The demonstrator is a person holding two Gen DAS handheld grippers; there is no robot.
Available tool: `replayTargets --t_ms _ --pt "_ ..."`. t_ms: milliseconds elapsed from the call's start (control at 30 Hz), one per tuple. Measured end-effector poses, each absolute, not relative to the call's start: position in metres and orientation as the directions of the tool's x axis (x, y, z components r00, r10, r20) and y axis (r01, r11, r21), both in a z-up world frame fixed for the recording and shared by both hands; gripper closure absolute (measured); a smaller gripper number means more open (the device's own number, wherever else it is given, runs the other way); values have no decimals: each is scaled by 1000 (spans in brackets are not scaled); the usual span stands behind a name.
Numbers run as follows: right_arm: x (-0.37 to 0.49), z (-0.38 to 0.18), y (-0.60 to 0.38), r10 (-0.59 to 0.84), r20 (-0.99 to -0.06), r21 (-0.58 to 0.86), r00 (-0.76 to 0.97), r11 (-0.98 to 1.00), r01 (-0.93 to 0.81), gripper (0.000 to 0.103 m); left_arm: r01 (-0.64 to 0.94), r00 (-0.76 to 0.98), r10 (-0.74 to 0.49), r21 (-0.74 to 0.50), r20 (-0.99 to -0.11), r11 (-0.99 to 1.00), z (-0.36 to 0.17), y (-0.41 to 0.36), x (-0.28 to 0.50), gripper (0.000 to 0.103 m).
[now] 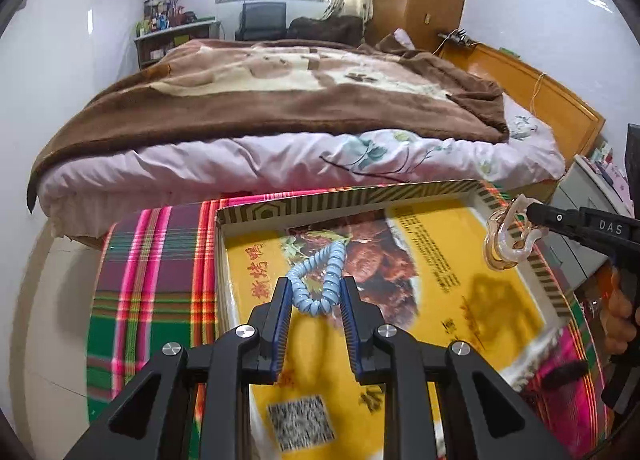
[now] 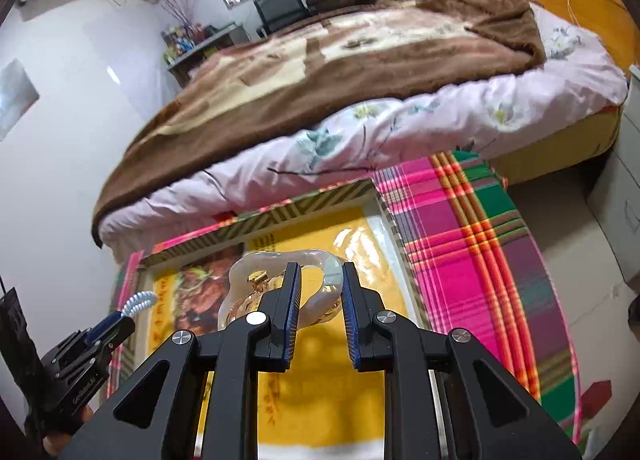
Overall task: Organize jewelry
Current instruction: 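Carry the claw clip with the right tool while the left tool carries the blue bracelet over the yellow lid, then open the right tool to drop the claw clip while the left tool releases the blue bracelet onto the lid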
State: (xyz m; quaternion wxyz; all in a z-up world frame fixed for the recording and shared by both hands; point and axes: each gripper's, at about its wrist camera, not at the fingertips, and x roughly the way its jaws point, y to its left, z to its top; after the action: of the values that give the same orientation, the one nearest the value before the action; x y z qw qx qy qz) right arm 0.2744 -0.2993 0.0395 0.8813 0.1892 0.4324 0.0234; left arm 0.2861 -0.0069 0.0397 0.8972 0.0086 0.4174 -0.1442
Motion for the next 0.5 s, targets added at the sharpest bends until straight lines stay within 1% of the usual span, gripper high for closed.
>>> replayTargets --t_ms 233,367,500 --pt "307 13 -306 226 -801 368 555 916 159 83 266 561 -230 -90 -795 960 14 -20 312 78" --pt "313 3 -309 227 -813 367 536 914 170 82 257 550 -224 -92 -805 962 5 -22 317 76" --pt "316 1 -313 238 -815 387 529 903 189 82 263 529 -219 -88 -820 961 -3 -25 320 76"
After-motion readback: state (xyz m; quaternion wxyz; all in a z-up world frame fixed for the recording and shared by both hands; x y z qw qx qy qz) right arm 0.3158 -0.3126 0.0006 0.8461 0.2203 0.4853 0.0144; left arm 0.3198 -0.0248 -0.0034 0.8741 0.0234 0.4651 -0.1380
